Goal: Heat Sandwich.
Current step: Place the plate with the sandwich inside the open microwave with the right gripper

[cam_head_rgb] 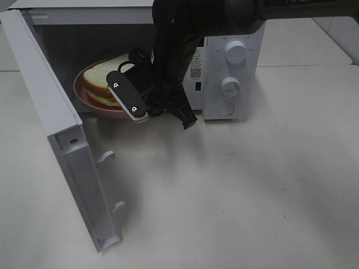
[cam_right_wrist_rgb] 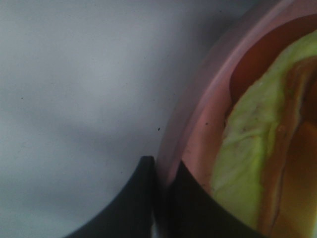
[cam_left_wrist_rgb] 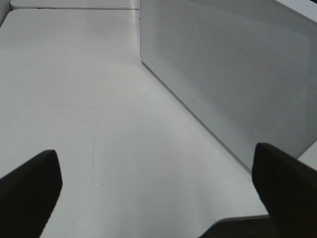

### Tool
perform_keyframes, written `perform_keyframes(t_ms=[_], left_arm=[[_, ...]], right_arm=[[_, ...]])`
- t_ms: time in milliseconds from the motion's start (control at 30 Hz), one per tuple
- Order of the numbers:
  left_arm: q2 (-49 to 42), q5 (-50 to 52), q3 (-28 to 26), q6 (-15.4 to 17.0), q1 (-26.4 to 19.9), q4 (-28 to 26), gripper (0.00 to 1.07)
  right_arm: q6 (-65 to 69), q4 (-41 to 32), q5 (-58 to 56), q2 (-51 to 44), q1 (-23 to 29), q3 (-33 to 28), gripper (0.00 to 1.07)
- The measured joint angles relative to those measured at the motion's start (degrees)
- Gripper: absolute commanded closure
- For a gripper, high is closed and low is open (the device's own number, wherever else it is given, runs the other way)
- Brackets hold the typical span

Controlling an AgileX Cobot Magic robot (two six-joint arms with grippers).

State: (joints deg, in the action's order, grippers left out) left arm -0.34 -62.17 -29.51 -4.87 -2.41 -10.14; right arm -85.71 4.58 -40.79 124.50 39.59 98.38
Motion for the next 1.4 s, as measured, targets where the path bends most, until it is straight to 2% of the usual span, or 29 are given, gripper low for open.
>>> perform_keyframes(t_ms=[500,800,1033,1167,1267,1300,1400], left_arm=[[0.0,0.0,0.0,0.0,0.0,0.0,0.09],[0.0,0.0,0.0,0.0,0.0,0.0,0.09],[0.0,0.0,0.0,0.0,0.0,0.0,0.09],[0.0,0.0,0.0,0.0,0.0,0.0,0.09],[0.0,0.0,0.0,0.0,0.0,0.0,0.09],[0.0,0.0,0.0,0.0,0.0,0.0,0.09],[0.0,0.0,0.0,0.0,0.0,0.0,0.09]], right_arm=[[11.34,3.78,-4.87,10.08,0.0,16.5,1.07],[15.53,5.04,-4.81,14.32,0.0,22.4,1.07],[16.33,6.13,-2.52,15.99,0.0,24.12,1.05],[16.33,6.36,-1.95,16.39,-0.06,24.35,1.0],[16.5,6.53,-1.55,16.44,-0.06,24.35,0.88],[16.5,6.53,-1.55,16.44,-0.06,24.35,0.88],[18.45,6.59,-0.86,16.44,-0.06,24.47,0.69]])
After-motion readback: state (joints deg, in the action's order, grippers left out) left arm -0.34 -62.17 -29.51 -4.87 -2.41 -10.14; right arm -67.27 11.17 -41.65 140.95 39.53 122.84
